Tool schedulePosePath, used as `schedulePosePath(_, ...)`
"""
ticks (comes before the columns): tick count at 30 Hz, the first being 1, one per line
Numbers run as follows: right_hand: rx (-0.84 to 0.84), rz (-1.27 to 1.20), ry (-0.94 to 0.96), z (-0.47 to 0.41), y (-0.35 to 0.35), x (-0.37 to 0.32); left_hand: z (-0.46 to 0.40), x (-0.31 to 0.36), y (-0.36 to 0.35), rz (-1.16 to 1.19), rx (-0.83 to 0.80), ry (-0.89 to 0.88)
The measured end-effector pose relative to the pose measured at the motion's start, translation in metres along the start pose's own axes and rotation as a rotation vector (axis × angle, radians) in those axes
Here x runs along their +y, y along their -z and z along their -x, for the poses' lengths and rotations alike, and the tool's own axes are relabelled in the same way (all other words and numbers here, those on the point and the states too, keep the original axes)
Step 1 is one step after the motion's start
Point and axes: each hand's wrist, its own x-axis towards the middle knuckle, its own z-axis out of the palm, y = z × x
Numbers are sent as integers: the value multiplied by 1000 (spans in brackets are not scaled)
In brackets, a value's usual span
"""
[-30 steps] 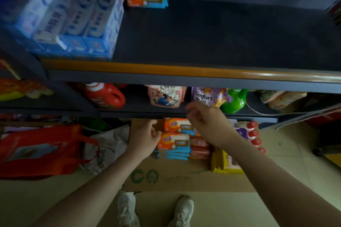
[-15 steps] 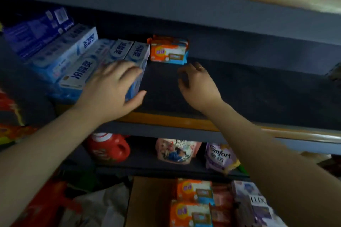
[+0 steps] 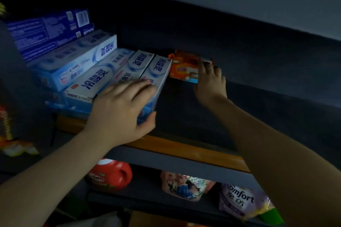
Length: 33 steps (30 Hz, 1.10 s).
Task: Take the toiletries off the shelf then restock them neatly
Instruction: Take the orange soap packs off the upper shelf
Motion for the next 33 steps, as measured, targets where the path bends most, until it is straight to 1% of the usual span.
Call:
schedulePosePath(2,73,109,17,0,-1,-4,0,1,0,-2,-4,3)
schedulePosePath(3,82,115,15,0,-2,-6,1,0,-1,-3,-4,5)
schedulePosePath(6,59,13,-28,-6,-5,-11,1,0,-1,-8,-6,10)
schedulePosePath(7,62,21,-31,-9,-5,-11,0,0,-2,-8,-6,8)
schedulePosePath(10,120,161,2,-12,-1,-13,-1,0,-2,-2,3,1)
schedulePosePath(12,96,139,-16,-9,2,-13,0,0,-1,2,2,0)
schedulePosePath(15,26,-43,-70,4,9,-7,-1,0,0,0,-12,-1)
schedulePosePath(18,2,-267,-114,28,25,7,-2,0,0,-2,-53,8)
schedulePosePath(21,-61,-541,-38,58,48,14,-3,3,5,-16,-172,53)
schedulePosePath(23,-60,-672,20,81,64,11,-6,5,12,-1,-268,71)
schedulePosePath(24,-44,-725,38,93,72,8,-8,6,16,39,-294,72)
schedulePosePath(25,-31,-770,49,106,80,4,-8,7,22,136,-302,88)
schedulePosePath(28,-67,-891,95,145,104,-9,-3,16,59,658,-202,228)
schedulePosePath(29,-93,-925,116,155,110,-11,0,22,74,753,-176,234)
schedulePosePath(30,-116,-964,124,164,114,-13,4,28,88,769,-150,197)
schedulePosePath(32,-168,-1074,119,180,118,-14,15,39,109,698,-110,69)
schedulePosePath(33,-187,-1116,119,188,118,-14,21,44,116,682,-121,33)
